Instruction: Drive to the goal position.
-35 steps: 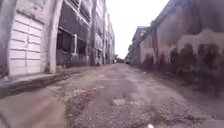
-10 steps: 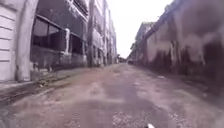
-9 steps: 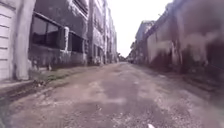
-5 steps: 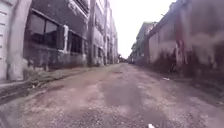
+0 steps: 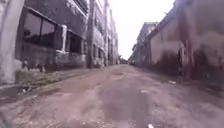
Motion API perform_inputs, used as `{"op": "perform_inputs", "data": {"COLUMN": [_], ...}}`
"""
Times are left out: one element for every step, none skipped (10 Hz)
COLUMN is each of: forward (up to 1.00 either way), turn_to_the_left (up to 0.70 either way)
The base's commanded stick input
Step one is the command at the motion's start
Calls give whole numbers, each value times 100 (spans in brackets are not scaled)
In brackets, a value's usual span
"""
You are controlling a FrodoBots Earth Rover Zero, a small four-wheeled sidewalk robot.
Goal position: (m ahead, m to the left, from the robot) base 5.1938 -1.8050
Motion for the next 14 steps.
{"op": "perform_inputs", "data": {"forward": [70,70,70,70,70,70,70,70,69,28,0,0,70,70], "turn_to_the_left": [0,0,0,0,0,0,0,0,0,0,0,0,0,0]}}
